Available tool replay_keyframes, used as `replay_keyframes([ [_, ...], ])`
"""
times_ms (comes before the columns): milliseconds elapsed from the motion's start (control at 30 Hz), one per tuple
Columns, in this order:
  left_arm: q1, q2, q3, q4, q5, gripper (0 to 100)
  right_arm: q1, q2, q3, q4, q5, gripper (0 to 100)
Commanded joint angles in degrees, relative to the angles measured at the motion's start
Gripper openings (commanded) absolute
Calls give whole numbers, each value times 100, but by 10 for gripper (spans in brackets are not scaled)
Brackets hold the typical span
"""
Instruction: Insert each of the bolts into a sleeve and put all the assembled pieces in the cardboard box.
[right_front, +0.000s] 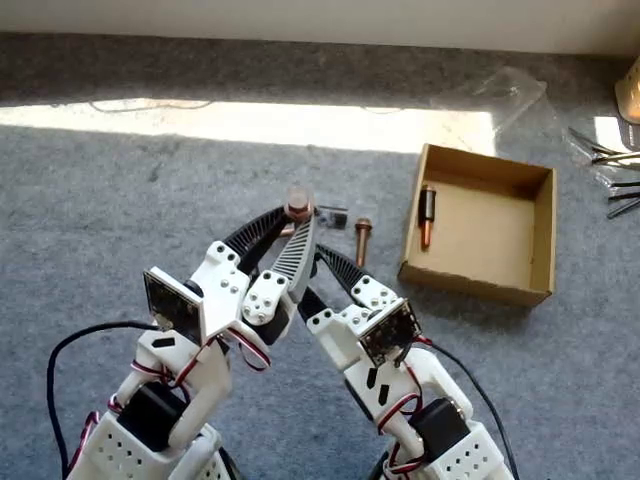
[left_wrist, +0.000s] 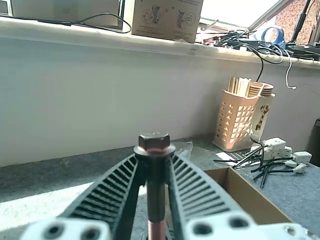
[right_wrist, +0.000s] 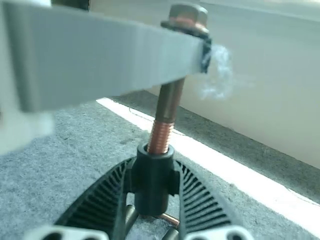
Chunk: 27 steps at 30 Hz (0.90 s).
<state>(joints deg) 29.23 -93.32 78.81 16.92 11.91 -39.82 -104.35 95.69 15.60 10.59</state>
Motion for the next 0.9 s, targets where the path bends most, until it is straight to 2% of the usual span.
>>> replay_keyframes([
  [0, 48, -75, 66, 0, 70, 5, 22, -84, 760, 22, 70, 4],
  [867, 48, -75, 347, 9, 70, 5, 40, -92, 760, 13, 26, 4],
])
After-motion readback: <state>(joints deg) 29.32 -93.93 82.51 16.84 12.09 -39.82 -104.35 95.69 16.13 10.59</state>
